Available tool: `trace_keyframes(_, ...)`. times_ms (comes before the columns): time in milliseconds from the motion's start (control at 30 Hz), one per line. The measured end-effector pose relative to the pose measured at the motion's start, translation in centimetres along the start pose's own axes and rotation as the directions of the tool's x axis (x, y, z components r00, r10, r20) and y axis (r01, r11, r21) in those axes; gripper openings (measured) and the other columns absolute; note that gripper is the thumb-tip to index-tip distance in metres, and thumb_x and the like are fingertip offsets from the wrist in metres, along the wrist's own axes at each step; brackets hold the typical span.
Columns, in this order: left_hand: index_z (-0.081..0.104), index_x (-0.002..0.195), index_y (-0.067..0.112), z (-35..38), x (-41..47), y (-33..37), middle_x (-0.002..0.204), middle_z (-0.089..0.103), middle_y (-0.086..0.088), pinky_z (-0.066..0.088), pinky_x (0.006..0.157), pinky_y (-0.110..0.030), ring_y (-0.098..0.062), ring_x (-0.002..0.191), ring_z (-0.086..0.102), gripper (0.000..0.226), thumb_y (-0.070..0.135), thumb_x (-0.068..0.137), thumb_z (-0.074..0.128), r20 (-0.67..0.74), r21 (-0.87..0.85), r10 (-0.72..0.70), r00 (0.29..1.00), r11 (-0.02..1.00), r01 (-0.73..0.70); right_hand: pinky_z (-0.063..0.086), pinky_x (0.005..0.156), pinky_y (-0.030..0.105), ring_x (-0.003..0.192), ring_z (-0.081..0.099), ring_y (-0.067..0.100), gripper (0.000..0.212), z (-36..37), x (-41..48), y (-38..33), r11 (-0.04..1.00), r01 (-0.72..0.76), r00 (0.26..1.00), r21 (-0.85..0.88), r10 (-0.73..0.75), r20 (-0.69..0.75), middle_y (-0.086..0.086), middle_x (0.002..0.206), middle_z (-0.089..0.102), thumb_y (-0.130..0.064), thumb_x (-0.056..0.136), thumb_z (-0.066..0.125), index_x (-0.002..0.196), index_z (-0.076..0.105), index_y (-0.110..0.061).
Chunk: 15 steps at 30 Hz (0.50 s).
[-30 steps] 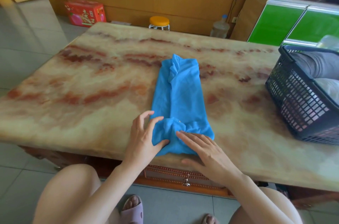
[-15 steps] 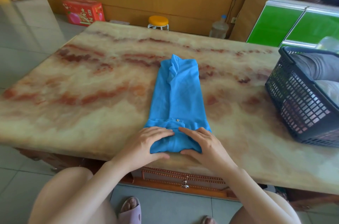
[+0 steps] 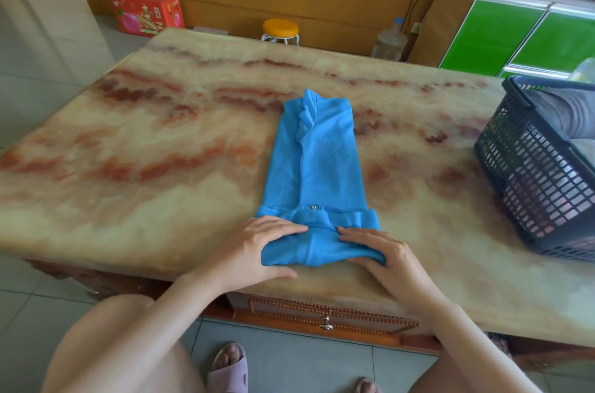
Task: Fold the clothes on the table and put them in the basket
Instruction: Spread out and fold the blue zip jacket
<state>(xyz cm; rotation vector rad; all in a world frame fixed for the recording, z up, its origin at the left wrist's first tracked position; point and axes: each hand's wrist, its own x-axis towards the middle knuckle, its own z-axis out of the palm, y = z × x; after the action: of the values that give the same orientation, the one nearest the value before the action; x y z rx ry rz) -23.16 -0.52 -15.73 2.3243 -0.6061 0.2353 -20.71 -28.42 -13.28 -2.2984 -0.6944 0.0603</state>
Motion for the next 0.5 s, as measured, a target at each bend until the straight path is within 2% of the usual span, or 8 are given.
trace_keyframes(100,0.065,0.119,0.026,0.1,0.3,-0.3,0.116,0.064,0.023,0.043,0.096,-0.022,0.006,0.108,0.056,0.042,0.046,0.082,0.064,-0.085,-0.062,-0.021,0.996,0.998,0.015,0.041,0.092,0.009,0.108,0.057,-0.008,0.027,-0.1,0.2,-0.3,0.986,-0.1,0.994,0.134,0.105,-0.03,-0.025,0.111,0.067,-0.018,0.09,0.062,0.108,0.07,-0.037)
trace_keyframes(167,0.067,0.116,0.025,-0.6,1.0,0.3,0.093,0.068,0.027,0.046,0.073,-0.015,0.015,0.078,0.059,0.034,0.033,0.083,0.068,-0.114,-0.148,-0.149,0.982,0.98,0.131,0.043,0.074,0.009,0.088,0.061,-0.007,0.022,-0.5,1.2,-0.7,0.954,-0.196,0.977,0.226,0.209,-0.037,-0.027,0.093,0.069,-0.022,0.09,0.06,0.096,0.069,-0.042)
trace_keyframes(267,0.069,0.111,0.015,-2.1,4.0,0.9,0.063,0.068,0.001,0.031,0.048,-0.011,-0.001,0.045,0.052,0.034,0.038,0.086,0.065,-0.102,-0.184,-0.335,0.937,0.932,0.313,0.04,0.065,0.019,0.068,0.052,-0.006,0.015,-1.3,4.0,-1.0,0.926,-0.202,0.969,0.319,0.237,-0.074,-0.017,0.072,0.064,-0.023,0.092,0.057,0.084,0.068,-0.022)
trace_keyframes(300,0.072,0.096,0.015,-2.6,5.2,0.8,0.07,0.066,-0.012,0.029,0.047,-0.015,-0.005,0.042,0.045,0.038,0.049,0.085,0.06,-0.08,-0.214,-0.352,0.932,0.92,0.329,0.039,0.064,0.022,0.067,0.05,-0.005,0.02,-1.6,5.1,-1.0,0.917,-0.194,0.967,0.348,0.238,-0.088,-0.013,0.072,0.06,-0.023,0.093,0.055,0.084,0.068,-0.01)
trace_keyframes(333,0.067,0.078,0.012,-2.9,6.4,0.6,0.05,0.053,-0.004,0.028,0.049,-0.021,-0.005,0.043,0.038,0.048,0.058,0.083,0.055,-0.063,-0.245,-0.368,0.928,0.907,0.343,0.04,0.064,0.023,0.067,0.05,-0.003,0.024,-1.8,6.3,-1.1,0.907,-0.195,0.963,0.373,0.248,-0.101,-0.007,0.074,0.059,-0.022,0.094,0.055,0.086,0.066,-0.003)
trace_keyframes(367,0.055,0.064,0.01,-3.1,7.5,0.3,0.058,0.034,0.009,0.026,0.051,-0.026,-0.005,0.046,0.034,0.051,0.058,0.084,0.053,-0.037,-0.271,-0.402,0.915,0.885,0.378,0.041,0.063,0.021,0.068,0.051,-0.001,0.026,-2.0,7.4,-1.0,0.895,-0.21,0.956,0.394,0.272,-0.108,-0.003,0.076,0.06,-0.022,0.095,0.054,0.088,0.066,0.0)
trace_keyframes(400,0.045,0.059,0.012,-3.1,8.5,-0.2,0.051,0.037,0.002,0.024,0.051,-0.027,-0.005,0.046,0.032,0.049,0.051,0.087,0.054,-0.014,-0.296,-0.441,0.897,0.859,0.418,0.042,0.062,0.019,0.067,0.052,0.0,0.028,-2.1,8.3,-0.9,0.882,-0.227,0.949,0.413,0.296,-0.11,-0.002,0.077,0.061,-0.023,0.095,0.054,0.089,0.066,0.001)
trace_keyframes(500,0.033,0.056,0.016,-2.9,10.6,-1.6,0.049,0.03,0.008,0.018,0.044,-0.021,-0.004,0.04,0.027,0.047,0.035,0.092,0.056,0.013,-0.316,-0.505,0.863,0.817,0.483,0.04,0.057,0.017,0.064,0.051,0.003,0.034,-2.0,10.3,0.0,0.85,-0.279,0.925,0.447,0.362,-0.111,-0.001,0.074,0.059,-0.03,0.094,0.057,0.089,0.065,0.003)
